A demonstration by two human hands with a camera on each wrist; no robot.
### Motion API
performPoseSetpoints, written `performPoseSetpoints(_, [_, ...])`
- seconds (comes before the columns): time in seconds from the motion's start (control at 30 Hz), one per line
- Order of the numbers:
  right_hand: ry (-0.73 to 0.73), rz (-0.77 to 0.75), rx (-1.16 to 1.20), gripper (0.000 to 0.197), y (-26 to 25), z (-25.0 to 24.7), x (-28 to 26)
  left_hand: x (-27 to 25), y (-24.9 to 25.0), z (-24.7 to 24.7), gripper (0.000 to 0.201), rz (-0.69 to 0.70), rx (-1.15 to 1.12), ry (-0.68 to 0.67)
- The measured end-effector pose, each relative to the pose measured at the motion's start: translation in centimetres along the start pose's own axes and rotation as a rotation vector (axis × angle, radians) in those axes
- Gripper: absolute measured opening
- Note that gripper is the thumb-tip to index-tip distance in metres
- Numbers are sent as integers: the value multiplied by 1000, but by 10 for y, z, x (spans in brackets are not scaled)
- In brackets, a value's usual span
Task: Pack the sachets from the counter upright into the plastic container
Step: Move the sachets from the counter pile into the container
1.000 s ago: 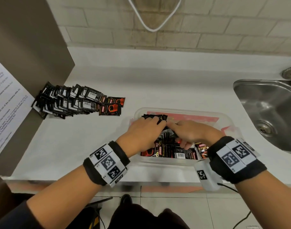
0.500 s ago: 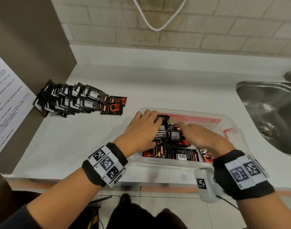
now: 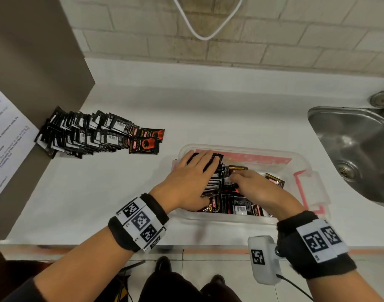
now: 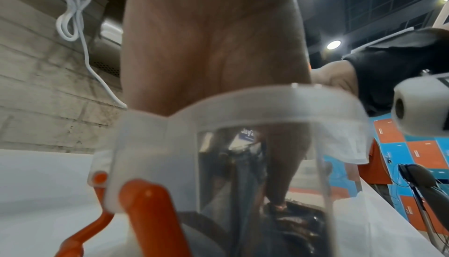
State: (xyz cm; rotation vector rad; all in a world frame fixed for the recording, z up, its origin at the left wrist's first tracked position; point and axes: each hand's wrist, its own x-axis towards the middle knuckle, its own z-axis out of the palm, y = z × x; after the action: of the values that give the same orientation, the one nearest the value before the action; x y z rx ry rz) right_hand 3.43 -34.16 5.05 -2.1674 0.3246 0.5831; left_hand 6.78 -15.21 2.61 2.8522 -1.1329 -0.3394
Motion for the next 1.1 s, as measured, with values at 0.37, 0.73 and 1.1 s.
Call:
performPoseSetpoints(0.37, [165,-75,274,11,3,-8,-5,-3,-16,2,127,19,-24,66])
performPoseSetpoints(0.73, [61,11,136,58,-8,14,2,-4,-14,4,111,23,22,99])
performPoseSetpoints(1.1, [110,35,644,34,-26,33,8,2,-9,1,116,-15,20,113])
